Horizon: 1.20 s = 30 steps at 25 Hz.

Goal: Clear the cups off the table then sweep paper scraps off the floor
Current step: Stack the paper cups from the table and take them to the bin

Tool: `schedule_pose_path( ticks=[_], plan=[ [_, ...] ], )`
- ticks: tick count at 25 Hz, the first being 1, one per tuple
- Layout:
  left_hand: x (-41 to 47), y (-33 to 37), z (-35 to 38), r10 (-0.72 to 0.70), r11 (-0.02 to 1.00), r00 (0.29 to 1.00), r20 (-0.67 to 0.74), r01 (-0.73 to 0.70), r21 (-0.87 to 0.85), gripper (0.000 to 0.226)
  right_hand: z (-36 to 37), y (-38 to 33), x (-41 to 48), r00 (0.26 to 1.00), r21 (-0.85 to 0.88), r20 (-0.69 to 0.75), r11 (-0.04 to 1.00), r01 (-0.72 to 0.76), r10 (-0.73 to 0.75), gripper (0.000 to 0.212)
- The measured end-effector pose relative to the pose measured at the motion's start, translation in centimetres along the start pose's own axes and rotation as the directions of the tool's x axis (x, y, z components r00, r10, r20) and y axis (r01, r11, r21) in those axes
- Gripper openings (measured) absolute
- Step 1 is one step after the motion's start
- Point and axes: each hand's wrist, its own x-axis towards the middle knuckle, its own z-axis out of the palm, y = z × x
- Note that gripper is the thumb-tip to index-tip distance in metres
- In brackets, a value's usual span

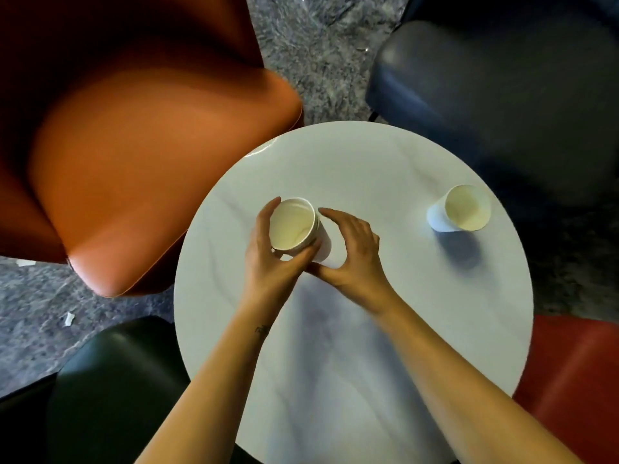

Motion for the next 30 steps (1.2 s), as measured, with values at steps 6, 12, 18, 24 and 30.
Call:
schedule_pose_path(
  ticks=[6,12,18,24,30],
  plan=[
    [-0.1,1.3,2.2,-0.015,0.998,0.999,-0.038,0.012,-0.069,0.069,-6.5,5.8,-0.6,0.693,-0.082,-0.7,0.943,-0.321,0.175,0.079],
    [-1.5,2.5,4.0,0.002,0.998,1.0,-0.003,-0.002,-0.071,0.065,-9.7,9.8,1.7,0.689,0.027,-0.625,0.892,-0.451,0.367,0.087],
    [-3.0,5.8,5.4,0.098,0.98,0.994,0.05,-0.088,-0.176,0.069,-8.2,7.2,-3.3,0.836,-0.057,-0.512,0.963,-0.263,0.197,0.075],
    [-6.9,9.0,9.9,0.208,0.978,0.942,0.263,-0.202,-0.052,0.075,-10.8,5.1,-8.8,0.912,-0.099,-0.408,0.995,0.009,-0.049,0.08],
    [-12.4,12.7,18.7,0.188,0.969,0.833,0.52,-0.242,0.037,0.078,-19.8,7.6,-12.9,0.888,0.105,-0.454,0.986,0.13,-0.069,0.083]
  ],
)
